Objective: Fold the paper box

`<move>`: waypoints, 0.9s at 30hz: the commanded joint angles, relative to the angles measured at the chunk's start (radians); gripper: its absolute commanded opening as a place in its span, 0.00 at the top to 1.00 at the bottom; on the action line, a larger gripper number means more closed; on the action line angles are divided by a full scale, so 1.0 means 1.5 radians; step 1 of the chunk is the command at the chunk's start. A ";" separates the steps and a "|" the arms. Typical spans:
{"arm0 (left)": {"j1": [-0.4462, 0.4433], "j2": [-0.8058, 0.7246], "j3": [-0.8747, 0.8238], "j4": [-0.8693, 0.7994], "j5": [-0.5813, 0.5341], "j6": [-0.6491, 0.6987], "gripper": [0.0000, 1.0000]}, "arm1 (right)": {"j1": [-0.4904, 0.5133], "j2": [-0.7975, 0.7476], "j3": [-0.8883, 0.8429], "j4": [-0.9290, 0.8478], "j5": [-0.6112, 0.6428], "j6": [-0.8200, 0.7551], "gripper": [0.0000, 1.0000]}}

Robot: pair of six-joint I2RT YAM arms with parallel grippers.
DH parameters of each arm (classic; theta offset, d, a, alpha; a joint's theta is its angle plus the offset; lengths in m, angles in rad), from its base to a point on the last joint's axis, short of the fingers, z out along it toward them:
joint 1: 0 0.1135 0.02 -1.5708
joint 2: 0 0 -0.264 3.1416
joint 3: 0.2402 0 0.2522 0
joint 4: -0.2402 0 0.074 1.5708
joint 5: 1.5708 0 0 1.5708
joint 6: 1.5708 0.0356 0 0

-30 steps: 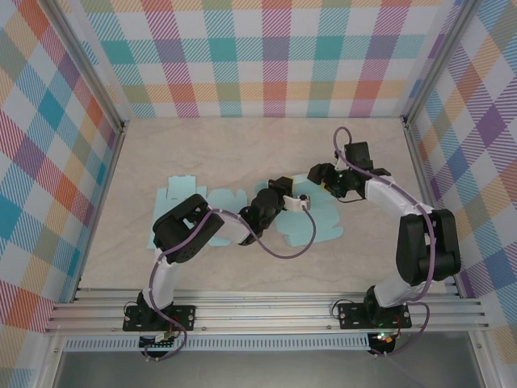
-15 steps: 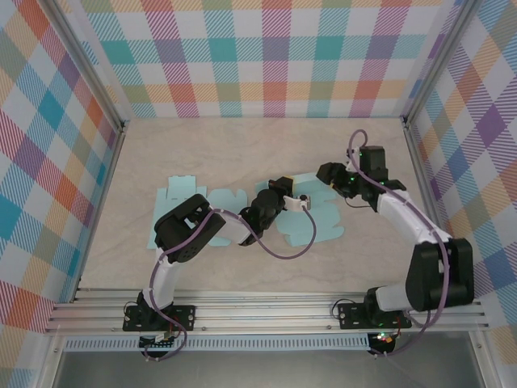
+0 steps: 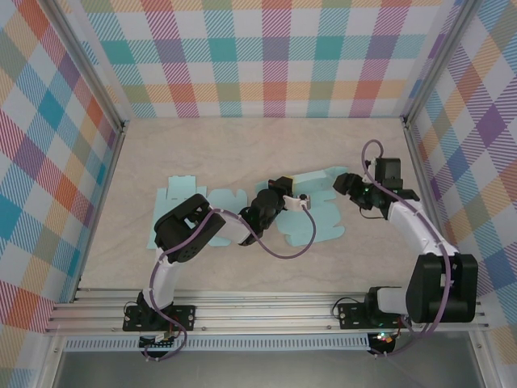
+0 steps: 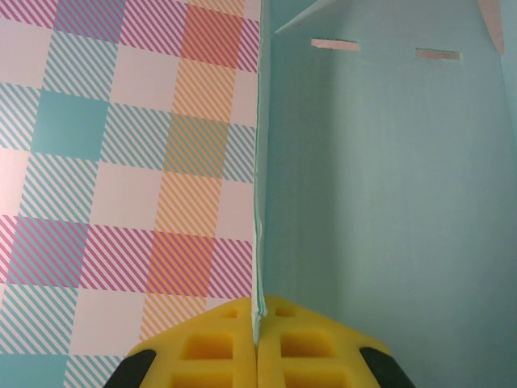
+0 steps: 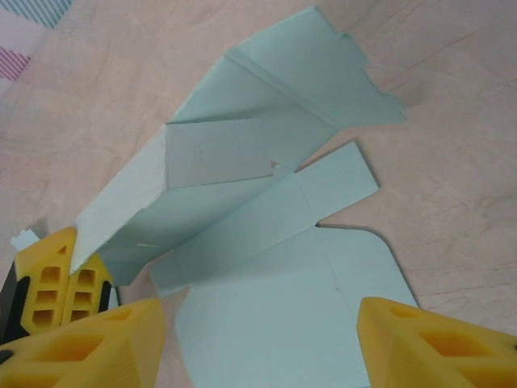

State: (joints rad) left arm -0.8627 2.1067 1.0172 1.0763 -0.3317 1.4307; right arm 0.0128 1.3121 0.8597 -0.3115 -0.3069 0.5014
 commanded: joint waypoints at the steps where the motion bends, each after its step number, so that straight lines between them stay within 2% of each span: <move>1: 0.000 -0.001 0.004 0.028 0.001 0.010 1.00 | 0.005 0.028 0.069 0.008 -0.033 -0.038 0.34; 7: -0.001 0.044 0.025 0.085 -0.008 0.073 1.00 | 0.041 0.112 0.151 -0.020 -0.009 -0.049 0.33; 18: -0.002 0.070 0.046 0.103 -0.017 0.089 1.00 | 0.084 0.221 0.204 -0.021 -0.005 -0.021 0.34; 24: -0.002 0.073 0.043 0.103 -0.017 0.088 1.00 | 0.099 0.239 0.197 0.008 -0.020 -0.006 0.40; 27: -0.002 0.073 0.045 0.102 -0.015 0.084 1.00 | 0.100 0.244 0.195 0.025 -0.031 0.007 0.48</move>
State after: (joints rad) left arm -0.8623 2.2021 1.0641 1.1885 -0.3645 1.5578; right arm 0.1490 1.6619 1.1393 -0.3145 -0.3164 0.4900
